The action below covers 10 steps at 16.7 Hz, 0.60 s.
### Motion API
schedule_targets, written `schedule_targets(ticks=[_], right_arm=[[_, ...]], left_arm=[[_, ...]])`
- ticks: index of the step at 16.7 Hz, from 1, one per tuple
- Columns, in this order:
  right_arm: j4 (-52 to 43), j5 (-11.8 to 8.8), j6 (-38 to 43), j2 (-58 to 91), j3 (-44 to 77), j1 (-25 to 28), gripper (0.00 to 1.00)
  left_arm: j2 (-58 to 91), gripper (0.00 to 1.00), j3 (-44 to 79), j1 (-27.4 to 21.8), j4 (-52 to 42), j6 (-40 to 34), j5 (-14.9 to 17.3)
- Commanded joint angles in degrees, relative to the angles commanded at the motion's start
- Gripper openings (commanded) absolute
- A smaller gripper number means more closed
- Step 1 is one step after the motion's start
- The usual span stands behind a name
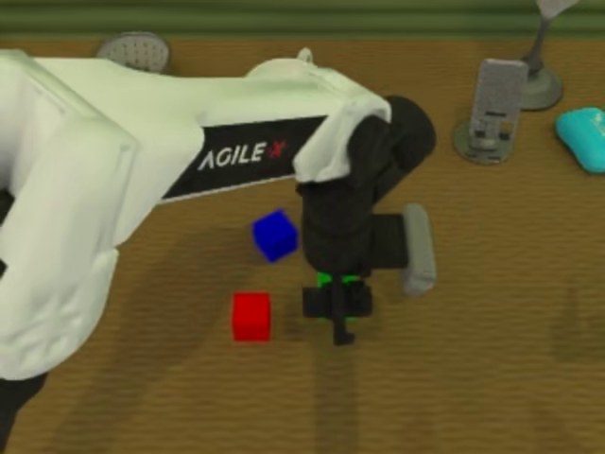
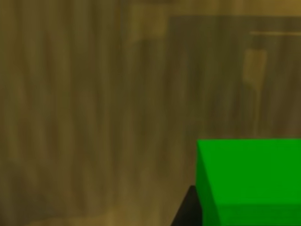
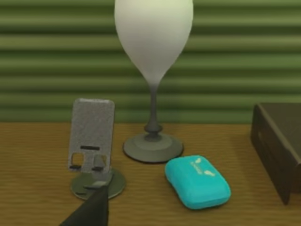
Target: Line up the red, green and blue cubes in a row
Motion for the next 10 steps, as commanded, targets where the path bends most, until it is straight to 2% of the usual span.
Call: schedule_targets(ticks=[4, 10], right_arm=[[0.0, 0.0, 0.0, 0.0, 0.0, 0.0, 1.0], [0.0, 0.0, 0.0, 0.0, 0.0, 0.0, 1.0]], left_arm=[[0.3, 0.0, -0.5, -0.1, 0.6, 0.0, 0.0], [0.3, 0.45, -0.5, -0.1, 0.6, 0.0, 0.0]])
